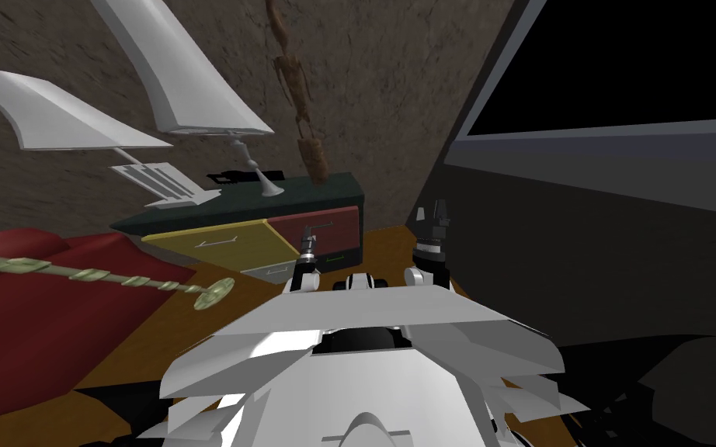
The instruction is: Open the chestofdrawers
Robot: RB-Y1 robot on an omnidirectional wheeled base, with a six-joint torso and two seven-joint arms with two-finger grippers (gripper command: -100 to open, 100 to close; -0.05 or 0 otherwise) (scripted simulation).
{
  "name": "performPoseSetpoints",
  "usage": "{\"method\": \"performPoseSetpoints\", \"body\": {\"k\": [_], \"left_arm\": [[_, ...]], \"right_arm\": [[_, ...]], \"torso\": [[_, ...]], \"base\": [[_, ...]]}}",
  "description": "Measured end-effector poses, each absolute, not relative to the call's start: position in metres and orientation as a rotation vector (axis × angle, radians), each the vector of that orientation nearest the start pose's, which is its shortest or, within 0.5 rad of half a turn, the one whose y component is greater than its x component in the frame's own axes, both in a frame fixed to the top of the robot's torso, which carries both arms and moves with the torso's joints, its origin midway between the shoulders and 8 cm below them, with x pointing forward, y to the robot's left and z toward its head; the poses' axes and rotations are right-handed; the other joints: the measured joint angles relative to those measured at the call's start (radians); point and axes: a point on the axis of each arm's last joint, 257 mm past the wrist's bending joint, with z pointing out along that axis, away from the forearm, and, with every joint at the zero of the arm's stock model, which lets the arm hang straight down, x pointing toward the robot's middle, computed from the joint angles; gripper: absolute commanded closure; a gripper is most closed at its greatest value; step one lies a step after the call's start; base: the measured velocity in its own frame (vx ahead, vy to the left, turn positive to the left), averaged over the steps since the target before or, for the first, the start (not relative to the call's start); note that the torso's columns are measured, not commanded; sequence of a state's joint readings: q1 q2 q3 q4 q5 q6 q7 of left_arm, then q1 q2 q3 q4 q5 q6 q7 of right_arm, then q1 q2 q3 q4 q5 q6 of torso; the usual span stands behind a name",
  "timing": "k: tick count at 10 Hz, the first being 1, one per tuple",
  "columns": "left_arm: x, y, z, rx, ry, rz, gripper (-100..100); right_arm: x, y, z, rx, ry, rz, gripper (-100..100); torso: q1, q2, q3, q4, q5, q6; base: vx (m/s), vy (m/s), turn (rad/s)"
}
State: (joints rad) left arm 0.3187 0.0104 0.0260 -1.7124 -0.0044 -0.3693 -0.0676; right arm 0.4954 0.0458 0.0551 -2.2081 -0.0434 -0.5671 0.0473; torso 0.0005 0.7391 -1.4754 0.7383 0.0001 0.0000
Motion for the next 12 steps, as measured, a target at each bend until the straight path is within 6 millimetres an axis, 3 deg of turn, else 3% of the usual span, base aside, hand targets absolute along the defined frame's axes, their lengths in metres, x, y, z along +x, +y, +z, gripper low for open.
{"method": "performPoseSetpoints", "body": {"k": [4,5,12], "left_arm": [[0.445,0.284,-0.202,-1.056,1.0,-1.125,-100],[0.446,0.284,-0.202,-1.058,1.001,-1.125,100],[0.443,0.283,-0.196,-1.05,1.002,-1.134,100]], "right_arm": [[0.348,-0.271,0.007,0.709,0.558,1.338,0],[0.348,-0.271,0.007,0.709,0.557,1.338,0],[0.348,-0.271,0.007,0.709,0.557,1.339,0]], "torso": [[0.001,-0.006,-0.003,-0.002,0.0,0.0],[0.0,-0.002,-0.001,-0.001,0.0,0.0],[0.001,-0.007,-0.004,-0.001,0.0,0.0]], "base": [[0.058,0.011,-0.011],[-0.044,-0.018,0.026],[-0.127,-0.022,0.009]]}}
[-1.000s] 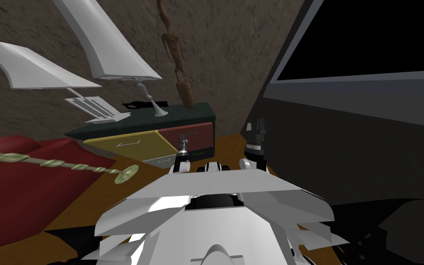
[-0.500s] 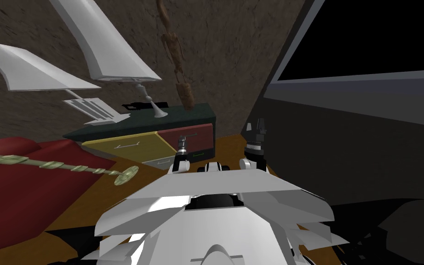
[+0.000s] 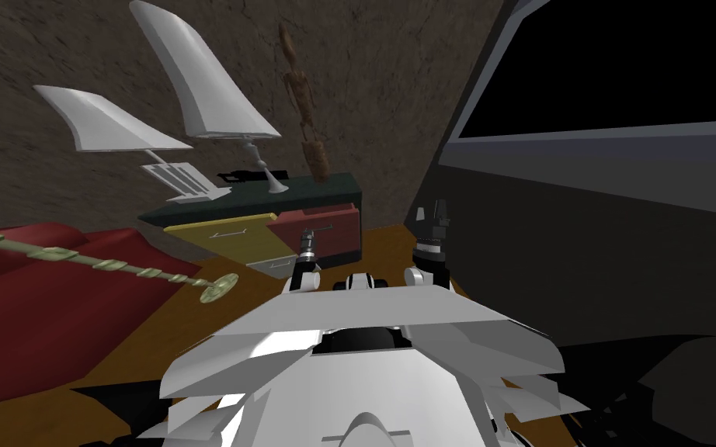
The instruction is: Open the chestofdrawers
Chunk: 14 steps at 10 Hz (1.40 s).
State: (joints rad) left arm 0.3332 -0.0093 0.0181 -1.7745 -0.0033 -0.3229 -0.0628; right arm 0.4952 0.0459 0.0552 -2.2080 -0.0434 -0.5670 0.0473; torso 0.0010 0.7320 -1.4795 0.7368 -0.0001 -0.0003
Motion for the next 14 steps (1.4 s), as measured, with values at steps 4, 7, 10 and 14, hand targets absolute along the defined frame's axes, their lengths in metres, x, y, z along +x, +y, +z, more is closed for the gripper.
{"method": "performPoseSetpoints", "body": {"k": [4,7,10,14], "left_arm": [[0.439,0.281,-0.193,-1.045,1.003,-1.139,100],[0.439,0.28,-0.191,-1.051,1.009,-1.137,-100],[0.438,0.281,-0.174,-1.053,1.011,-1.134,-100],[0.437,0.28,-0.149,-1.05,1.008,-1.132,-100]], "right_arm": [[0.348,-0.271,0.007,0.709,0.557,1.339,0],[0.348,-0.271,0.007,0.709,0.557,1.338,0],[0.348,-0.271,0.007,0.709,0.557,1.338,0],[0.348,-0.271,0.007,0.709,0.557,1.338,0]], "torso": [[-0.001,0.007,0.004,-0.001,0.002,0.0],[0.001,-0.002,-0.002,-0.001,0.0,0.0],[-0.001,0.006,0.003,0.002,0.0,0.0],[-0.001,0.007,0.004,0.001,0.0,0.0]], "base": [[-0.186,-0.031,0.014],[-0.041,-0.005,-0.006],[0.011,0.001,-0.007],[0.0,0.0,0.0]]}}
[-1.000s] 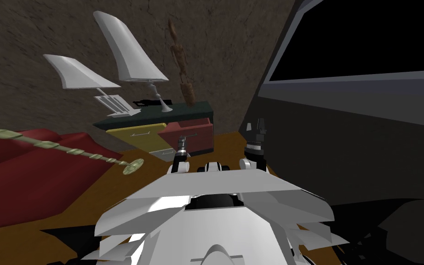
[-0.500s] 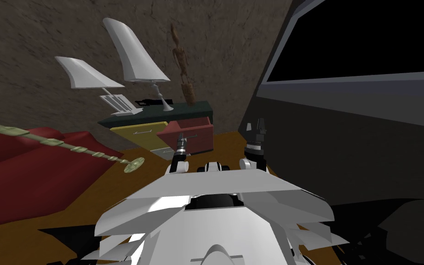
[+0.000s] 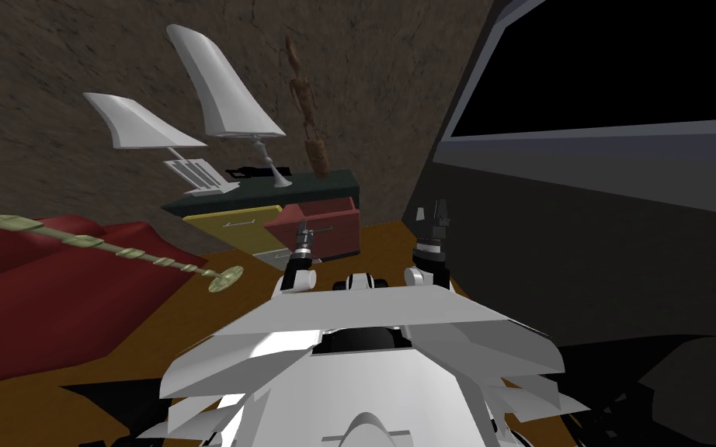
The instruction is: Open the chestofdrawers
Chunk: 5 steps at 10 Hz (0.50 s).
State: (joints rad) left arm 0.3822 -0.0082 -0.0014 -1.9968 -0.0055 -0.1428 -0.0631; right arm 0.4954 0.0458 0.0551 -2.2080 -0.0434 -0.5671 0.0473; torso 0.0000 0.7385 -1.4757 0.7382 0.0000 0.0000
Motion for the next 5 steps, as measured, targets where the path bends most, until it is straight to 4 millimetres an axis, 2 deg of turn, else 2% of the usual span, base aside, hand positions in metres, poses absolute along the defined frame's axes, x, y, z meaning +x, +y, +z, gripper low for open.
{"method": "performPoseSetpoints", "body": {"k": [1,2,5], "left_arm": [[0.4367,0.2805,-0.1438,-1.052,1.008,-1.131,-100],[0.4367,0.2806,-0.1442,-1.054,1.01,-1.13,0],[0.4367,0.2806,-0.1443,-1.054,1.01,-1.13,0]], "right_arm": [[0.348,-0.2712,0.0068,0.709,0.557,1.338,0],[0.348,-0.2712,0.0068,0.709,0.557,1.338,0],[0.348,-0.2712,0.0068,0.709,0.557,1.338,0]], "torso": [[0.0,0.0,0.0,0.0,0.0,0.0],[0.0,-0.001,0.0,0.0,0.0,0.0],[0.0,-0.001,0.0,0.0,0.0,0.0]], "base": [[0.0,0.0,0.0],[0.0,0.0,0.0],[0.0,0.0,0.0]]}}
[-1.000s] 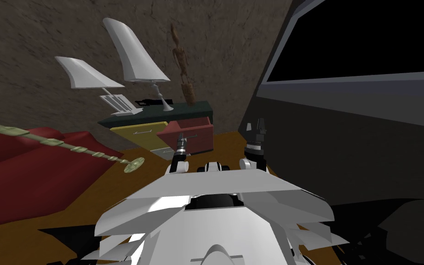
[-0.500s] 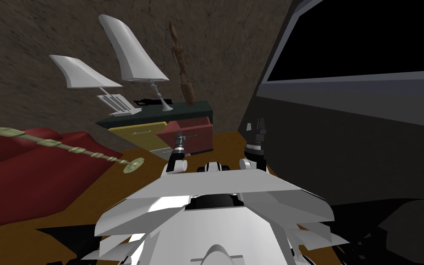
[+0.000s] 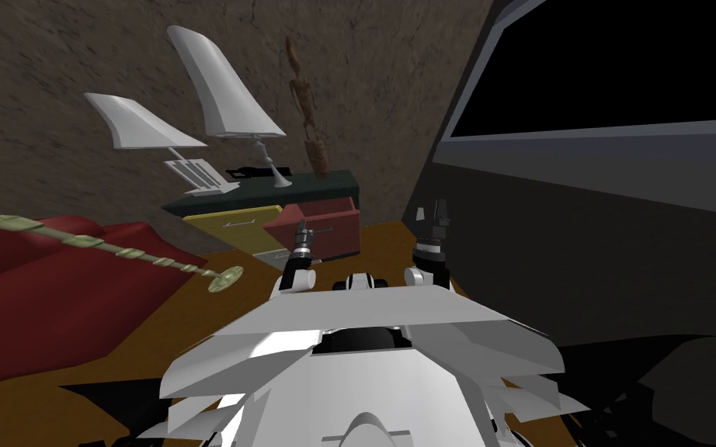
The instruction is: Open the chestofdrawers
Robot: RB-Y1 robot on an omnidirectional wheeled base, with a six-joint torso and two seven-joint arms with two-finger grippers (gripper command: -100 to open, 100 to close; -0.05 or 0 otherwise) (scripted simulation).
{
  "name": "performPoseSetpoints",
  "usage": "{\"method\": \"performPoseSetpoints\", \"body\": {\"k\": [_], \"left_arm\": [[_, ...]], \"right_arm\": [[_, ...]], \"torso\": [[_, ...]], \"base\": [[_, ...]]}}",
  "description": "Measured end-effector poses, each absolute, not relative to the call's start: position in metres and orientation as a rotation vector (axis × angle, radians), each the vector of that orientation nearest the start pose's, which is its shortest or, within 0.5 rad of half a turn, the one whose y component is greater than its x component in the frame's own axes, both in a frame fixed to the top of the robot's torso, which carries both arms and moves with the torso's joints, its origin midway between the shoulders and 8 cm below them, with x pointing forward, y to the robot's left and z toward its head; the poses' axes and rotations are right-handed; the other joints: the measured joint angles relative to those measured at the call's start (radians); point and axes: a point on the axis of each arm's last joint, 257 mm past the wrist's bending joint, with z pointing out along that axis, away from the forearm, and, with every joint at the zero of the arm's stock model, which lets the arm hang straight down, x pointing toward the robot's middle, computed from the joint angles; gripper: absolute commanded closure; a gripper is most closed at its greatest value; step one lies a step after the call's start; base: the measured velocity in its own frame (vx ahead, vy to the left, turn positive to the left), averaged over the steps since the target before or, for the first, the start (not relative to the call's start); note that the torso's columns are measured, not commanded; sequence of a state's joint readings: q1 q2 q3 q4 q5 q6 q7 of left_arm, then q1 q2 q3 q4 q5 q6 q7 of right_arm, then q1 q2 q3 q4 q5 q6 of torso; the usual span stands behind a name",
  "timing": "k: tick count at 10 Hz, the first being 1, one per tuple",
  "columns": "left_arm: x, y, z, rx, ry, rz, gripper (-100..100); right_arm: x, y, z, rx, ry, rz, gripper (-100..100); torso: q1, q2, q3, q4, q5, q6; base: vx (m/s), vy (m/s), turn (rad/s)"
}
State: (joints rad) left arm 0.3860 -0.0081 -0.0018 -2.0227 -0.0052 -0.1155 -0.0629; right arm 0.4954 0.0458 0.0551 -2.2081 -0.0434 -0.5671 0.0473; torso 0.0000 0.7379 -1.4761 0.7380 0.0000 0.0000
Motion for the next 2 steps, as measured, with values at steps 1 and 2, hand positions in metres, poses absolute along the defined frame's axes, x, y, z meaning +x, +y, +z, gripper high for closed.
{"method": "performPoseSetpoints", "body": {"k": [1,2], "left_arm": [[0.4367,0.2806,-0.1443,-1.054,1.011,-1.13,0],[0.4367,0.2806,-0.1444,-1.054,1.011,-1.13,0]], "right_arm": [[0.348,-0.2712,0.0068,0.709,0.557,1.338,0],[0.348,-0.2712,0.0068,0.709,0.557,1.338,0]], "torso": [[0.0,0.0,0.0,0.0,0.0,0.0],[0.0,0.0,0.0,0.0,0.0,0.0]], "base": [[0.0,0.0,0.0],[0.0,0.0,0.0]]}}
